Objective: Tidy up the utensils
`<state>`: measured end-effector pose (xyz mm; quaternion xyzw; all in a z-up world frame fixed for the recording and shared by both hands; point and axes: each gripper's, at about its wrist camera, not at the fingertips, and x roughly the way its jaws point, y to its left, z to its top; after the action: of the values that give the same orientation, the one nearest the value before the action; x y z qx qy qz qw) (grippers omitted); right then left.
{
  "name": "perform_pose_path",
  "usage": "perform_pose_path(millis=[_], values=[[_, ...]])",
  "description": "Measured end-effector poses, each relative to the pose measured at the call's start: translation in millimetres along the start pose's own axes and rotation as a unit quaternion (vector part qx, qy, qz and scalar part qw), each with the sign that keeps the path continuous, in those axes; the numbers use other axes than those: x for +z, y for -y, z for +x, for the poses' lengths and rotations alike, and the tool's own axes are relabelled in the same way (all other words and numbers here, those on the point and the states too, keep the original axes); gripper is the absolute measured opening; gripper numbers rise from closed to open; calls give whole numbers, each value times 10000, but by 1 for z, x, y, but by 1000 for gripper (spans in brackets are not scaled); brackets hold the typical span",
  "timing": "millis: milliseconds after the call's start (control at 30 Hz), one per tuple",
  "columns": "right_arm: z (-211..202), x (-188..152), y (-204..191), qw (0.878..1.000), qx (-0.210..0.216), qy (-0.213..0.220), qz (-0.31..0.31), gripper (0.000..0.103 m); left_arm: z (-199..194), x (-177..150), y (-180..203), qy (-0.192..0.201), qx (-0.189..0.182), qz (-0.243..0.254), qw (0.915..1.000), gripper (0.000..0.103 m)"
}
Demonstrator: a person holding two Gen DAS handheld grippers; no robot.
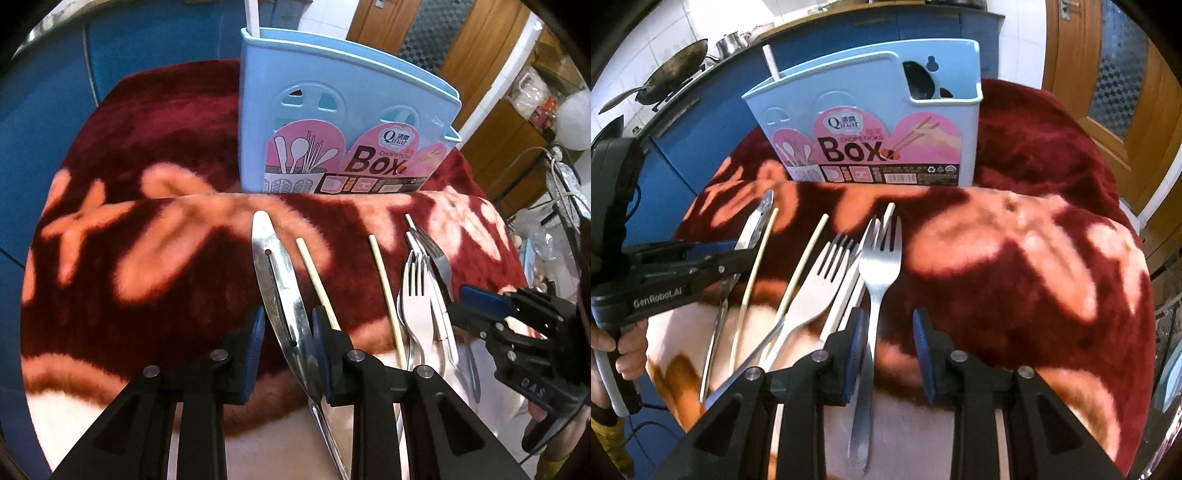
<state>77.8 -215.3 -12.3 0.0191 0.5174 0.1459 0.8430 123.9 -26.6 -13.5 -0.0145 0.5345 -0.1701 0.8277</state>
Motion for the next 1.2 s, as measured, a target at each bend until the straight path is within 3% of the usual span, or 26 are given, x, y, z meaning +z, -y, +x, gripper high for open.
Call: perform_pose_path(millis=[167, 267, 433, 500, 567, 833, 1033, 1200], values=[[5, 11, 2, 9993, 62, -354, 24, 30, 2, 6, -3, -105, -115, -32, 9999, 27], [7, 14, -1, 9988, -9, -490, -18, 30, 2, 5, 0, -51, -2, 67, 10000, 25], [9, 11, -5, 9985, -167, -517, 14, 19, -2, -1, 1, 17, 91, 33, 10000, 20], [8, 9, 0, 9987, -115, -471, 155, 9, -4, -2, -3, 21, 66, -69, 10000, 7], [5, 7, 7, 9986, 42, -404, 349, 8, -6, -4, -8, 24, -54, -203, 9998, 6], [-22, -22, 28, 9955, 380, 448, 744, 6, -20, -23, -19, 292, -479, -593, 9967, 6], [-46, -49, 30, 9854, 500, 1409, 816, 6, -35, -37, -15, 830, -505, -586, 9935, 6], [-55, -59, 22, 9755, 619, 1944, 820, 6, -50, -45, -9, 1349, -506, -506, 9883, 6]])
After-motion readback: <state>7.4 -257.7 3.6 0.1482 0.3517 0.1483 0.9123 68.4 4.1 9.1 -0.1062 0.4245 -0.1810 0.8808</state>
